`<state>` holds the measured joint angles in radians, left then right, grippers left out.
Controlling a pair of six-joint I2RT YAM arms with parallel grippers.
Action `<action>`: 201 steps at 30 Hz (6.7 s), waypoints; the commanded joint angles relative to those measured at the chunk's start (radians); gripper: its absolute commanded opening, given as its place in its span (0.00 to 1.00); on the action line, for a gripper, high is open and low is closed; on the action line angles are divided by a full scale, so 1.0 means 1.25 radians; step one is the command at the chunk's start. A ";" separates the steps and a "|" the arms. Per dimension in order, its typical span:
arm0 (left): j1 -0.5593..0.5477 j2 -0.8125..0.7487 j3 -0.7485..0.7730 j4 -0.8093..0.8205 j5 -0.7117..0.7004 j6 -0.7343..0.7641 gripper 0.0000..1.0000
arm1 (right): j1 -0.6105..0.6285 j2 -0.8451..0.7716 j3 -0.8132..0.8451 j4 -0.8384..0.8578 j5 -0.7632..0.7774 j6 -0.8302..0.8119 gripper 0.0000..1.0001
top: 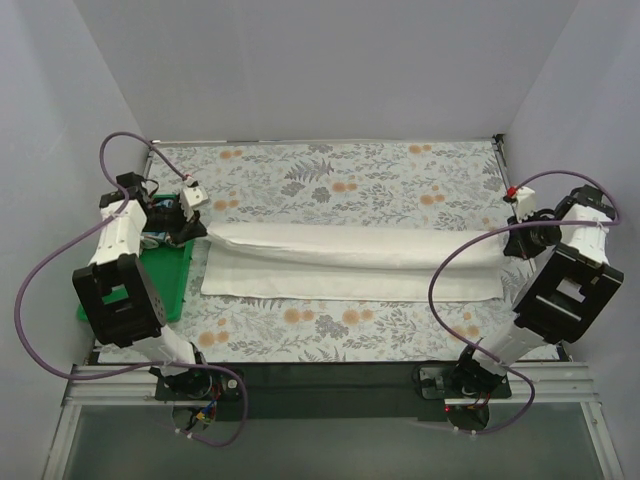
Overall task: Roll the towels
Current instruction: Fold the towel
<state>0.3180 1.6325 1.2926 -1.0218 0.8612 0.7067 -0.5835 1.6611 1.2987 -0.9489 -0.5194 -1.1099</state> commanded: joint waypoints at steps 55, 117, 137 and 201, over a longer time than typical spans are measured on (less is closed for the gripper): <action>0.045 -0.075 -0.240 -0.013 -0.143 0.150 0.00 | -0.022 0.038 -0.061 -0.015 0.033 -0.034 0.01; 0.086 -0.074 -0.219 -0.120 -0.175 0.227 0.00 | -0.067 0.039 -0.122 -0.070 0.072 -0.134 0.01; 0.007 -0.114 -0.077 -0.058 -0.049 -0.039 0.43 | 0.081 -0.021 0.059 -0.193 -0.029 -0.011 0.40; -0.333 0.040 -0.299 0.309 -0.279 -0.424 0.33 | 0.085 0.093 0.070 0.043 0.096 0.433 0.01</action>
<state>-0.0940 1.6592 0.9337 -0.6575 0.5663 0.1852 -0.4709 1.8149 1.2976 -0.8642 -0.3637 -0.5610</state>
